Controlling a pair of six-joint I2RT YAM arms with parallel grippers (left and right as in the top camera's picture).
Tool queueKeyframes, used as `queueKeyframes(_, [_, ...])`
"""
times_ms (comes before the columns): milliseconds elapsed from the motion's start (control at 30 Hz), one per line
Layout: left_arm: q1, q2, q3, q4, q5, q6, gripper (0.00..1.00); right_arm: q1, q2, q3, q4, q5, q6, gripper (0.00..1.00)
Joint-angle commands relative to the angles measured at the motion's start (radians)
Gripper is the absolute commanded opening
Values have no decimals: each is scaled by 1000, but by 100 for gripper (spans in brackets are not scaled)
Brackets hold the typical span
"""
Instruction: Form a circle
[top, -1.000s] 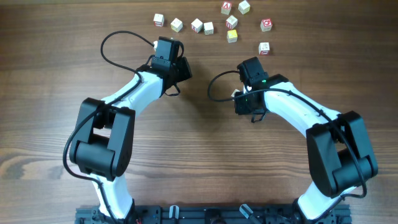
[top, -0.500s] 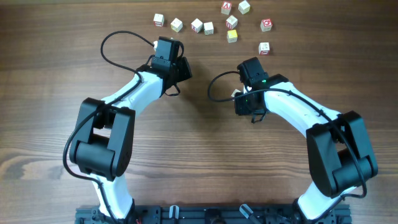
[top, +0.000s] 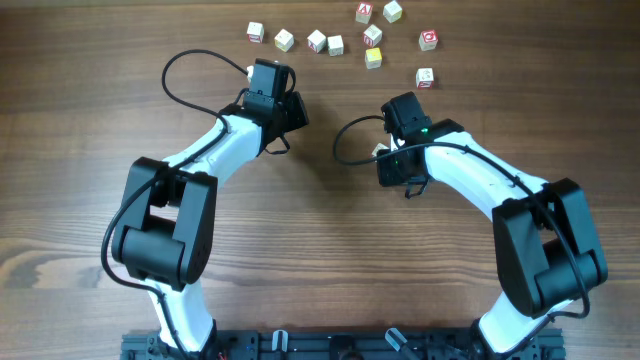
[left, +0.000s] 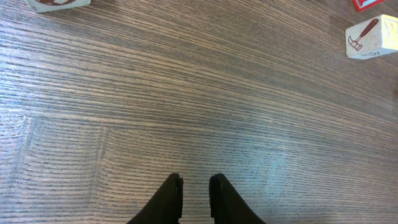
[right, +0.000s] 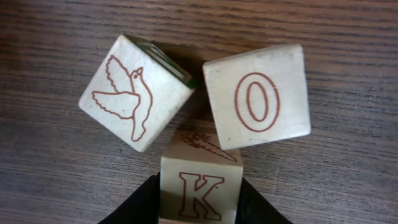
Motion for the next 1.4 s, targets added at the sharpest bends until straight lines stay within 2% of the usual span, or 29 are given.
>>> queueKeyframes(0, [3,10,1,-2,-10,-6,20,2,19,-5,1,-12,-31,34])
queueKeyframes(100, [3,10,1,-2,-10,-6,20,2,19,-5,2,-12,-34,31])
queueKeyframes(300, [3,10,1,-2,-10,-6,20,2,19,-5,2,-12,-34,31])
queueKeyframes(333, [3,10,1,-2,-10,-6,20,2,19,-5,3,-12,-34,33])
queueKeyframes(400, [3,10,1,-2,-10,-6,20,2,19,-5,2,-12,-34,44])
queueKeyframes(467, [3,10,1,-2,-10,-6,20,2,19,-5,2,-12,-33,61])
queueKeyframes(500, [3,10,1,-2,-10,-6,20,2,19,-5,2,-12,-33,64])
queueKeyframes(733, [3,10,1,-1,-10,-6,20,2,18,8,-14,-13,-30,71])
queueKeyframes(900, [3,10,1,-1,-10,-6,20,2,-14,125,-125,-21,-30,72])
queueKeyframes(1033, [3,10,1,-1,-10,-6,20,2,-64,174,-117,-29,-37,81])
queueKeyframes(1067, [3,10,1,-1,-10,-6,20,2,-65,174,-96,-40,-61,81])
queueKeyframes(1133, [3,10,1,-1,-18,-6,20,2,-53,171,-49,-58,-98,72])
queueKeyframes(1267, [21,9,1,-1,-72,-6,18,2,-26,170,-3,-62,-97,36])
queueKeyframes(1367, [51,9,1,-26,-69,-38,19,1,-26,169,-6,-60,-84,31])
